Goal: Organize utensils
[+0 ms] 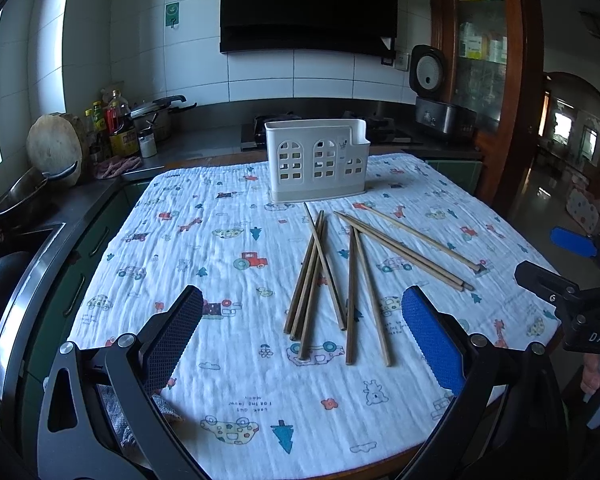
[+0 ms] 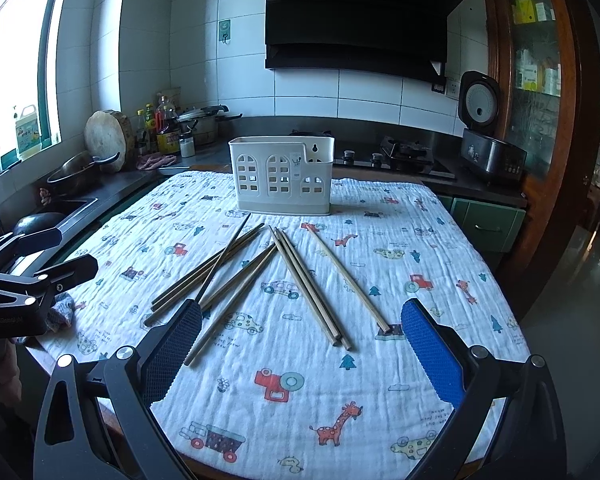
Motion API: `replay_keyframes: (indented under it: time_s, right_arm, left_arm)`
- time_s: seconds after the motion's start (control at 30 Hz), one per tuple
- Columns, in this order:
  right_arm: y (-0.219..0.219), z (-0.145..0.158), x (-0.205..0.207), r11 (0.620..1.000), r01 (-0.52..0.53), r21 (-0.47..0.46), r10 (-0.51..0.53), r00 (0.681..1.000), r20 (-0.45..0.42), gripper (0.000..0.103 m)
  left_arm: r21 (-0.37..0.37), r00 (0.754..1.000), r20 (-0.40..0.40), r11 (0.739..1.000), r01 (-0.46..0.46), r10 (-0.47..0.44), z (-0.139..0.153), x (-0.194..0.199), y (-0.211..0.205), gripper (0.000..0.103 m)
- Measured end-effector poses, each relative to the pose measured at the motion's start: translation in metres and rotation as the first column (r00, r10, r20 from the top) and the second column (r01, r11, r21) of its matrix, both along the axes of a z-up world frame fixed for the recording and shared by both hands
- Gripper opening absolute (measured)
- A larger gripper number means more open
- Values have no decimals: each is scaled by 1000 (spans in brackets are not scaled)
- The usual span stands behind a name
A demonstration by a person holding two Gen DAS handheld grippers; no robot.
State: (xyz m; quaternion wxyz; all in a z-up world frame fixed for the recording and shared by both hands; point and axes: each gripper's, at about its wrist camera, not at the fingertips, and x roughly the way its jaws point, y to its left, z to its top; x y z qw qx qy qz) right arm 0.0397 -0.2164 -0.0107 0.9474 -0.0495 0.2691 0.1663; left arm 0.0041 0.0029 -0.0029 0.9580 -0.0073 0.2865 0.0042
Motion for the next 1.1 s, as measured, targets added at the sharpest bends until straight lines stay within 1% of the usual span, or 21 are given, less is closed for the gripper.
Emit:
replay_keyframes:
  time_s: [0.83,1.1]
  right_arm:
    - [1,-3,1,1000,-12,19,12,1000,-6,97]
    - [3,-5,2,1000,-14,17,14,1000,-11,97]
  left_arm:
    - [1,1000,-10,1000,-4,4,-2,-1,1,98]
    - [-28,999,-25,999,-23,23,-3,3,8,98]
